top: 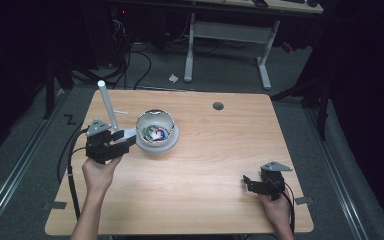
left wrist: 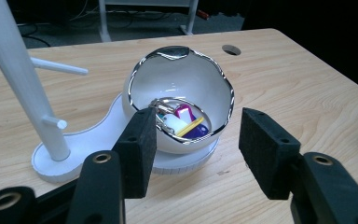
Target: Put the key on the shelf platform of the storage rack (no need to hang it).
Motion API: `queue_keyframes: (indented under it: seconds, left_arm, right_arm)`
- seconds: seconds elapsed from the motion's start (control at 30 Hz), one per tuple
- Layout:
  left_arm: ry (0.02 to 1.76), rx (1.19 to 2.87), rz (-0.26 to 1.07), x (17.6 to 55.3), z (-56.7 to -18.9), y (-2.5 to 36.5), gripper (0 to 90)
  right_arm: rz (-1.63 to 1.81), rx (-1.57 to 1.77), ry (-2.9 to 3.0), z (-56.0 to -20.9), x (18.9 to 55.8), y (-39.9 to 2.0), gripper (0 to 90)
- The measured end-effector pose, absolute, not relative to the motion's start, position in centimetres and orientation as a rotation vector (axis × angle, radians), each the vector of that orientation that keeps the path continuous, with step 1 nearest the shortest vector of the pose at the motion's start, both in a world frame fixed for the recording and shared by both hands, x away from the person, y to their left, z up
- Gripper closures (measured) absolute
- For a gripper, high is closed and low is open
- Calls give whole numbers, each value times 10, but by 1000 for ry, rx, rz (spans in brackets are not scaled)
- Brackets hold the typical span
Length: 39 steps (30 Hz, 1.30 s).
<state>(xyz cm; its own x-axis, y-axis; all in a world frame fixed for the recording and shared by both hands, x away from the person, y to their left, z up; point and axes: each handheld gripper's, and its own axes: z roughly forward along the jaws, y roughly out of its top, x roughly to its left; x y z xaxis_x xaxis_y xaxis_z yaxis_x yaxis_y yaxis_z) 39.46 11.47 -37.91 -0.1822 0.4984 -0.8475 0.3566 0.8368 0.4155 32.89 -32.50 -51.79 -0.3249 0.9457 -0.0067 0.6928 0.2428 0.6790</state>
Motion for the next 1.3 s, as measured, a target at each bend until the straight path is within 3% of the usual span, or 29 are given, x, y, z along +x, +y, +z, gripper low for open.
queue_keyframes:
  seconds: [1.3]
  left_arm:
    - [1816,623,153,365,-402,127,455]
  right_arm:
    - [818,1498,2103,-518,329,-325,193]
